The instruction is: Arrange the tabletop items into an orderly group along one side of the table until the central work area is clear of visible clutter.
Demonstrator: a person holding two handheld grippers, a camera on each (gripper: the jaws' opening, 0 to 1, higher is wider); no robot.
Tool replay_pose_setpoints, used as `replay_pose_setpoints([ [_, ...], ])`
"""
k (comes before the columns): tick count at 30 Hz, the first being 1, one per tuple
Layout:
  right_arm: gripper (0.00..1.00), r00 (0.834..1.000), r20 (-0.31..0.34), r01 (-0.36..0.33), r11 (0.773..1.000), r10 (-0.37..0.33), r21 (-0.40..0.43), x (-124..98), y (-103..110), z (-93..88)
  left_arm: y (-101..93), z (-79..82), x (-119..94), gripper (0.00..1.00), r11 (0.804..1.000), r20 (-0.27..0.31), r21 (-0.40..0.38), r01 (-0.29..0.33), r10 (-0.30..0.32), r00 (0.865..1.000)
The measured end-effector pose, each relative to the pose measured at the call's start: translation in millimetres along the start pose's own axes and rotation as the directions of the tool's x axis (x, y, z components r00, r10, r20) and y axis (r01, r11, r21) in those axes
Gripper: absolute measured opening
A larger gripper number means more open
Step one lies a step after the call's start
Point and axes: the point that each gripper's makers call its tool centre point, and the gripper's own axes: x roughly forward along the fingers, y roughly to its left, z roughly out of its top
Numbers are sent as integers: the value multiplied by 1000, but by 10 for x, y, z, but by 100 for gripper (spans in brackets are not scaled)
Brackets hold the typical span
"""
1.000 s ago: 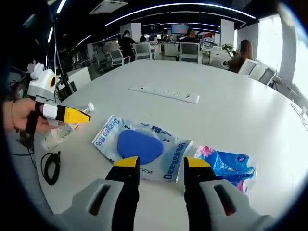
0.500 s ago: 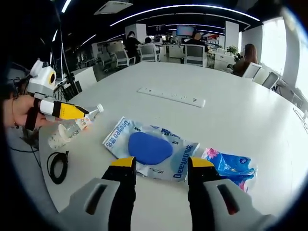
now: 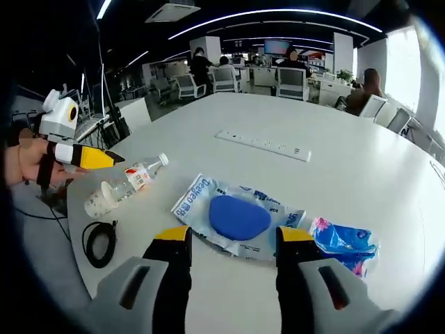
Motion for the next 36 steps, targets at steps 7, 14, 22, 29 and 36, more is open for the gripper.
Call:
replay_pose_setpoints([
  [7, 48, 999, -4, -43, 999, 43, -23, 13, 267, 25, 112, -18, -288, 76, 999, 31, -24, -31, 31, 999],
  [14, 47, 996, -14, -84, 995, 84, -45, 50, 520, 18, 257, -46, -578, 76, 997, 61, -39, -68, 71, 996],
  [22, 47, 992, -20, -123, 990, 121, -76, 86, 765, 26, 410, -129, -864, 76, 991, 93, -83, -104, 111, 989],
  [29, 47, 988, -22, -156, 983, 155, -100, 123, 987, 60, 498, -213, -1105, 76, 987, 103, -90, -134, 143, 984],
  [36, 47, 981, -35, -193, 972, 190, -133, 142, 1274, 43, 601, -308, -1339, 77, 980, 120, -111, -163, 176, 977],
])
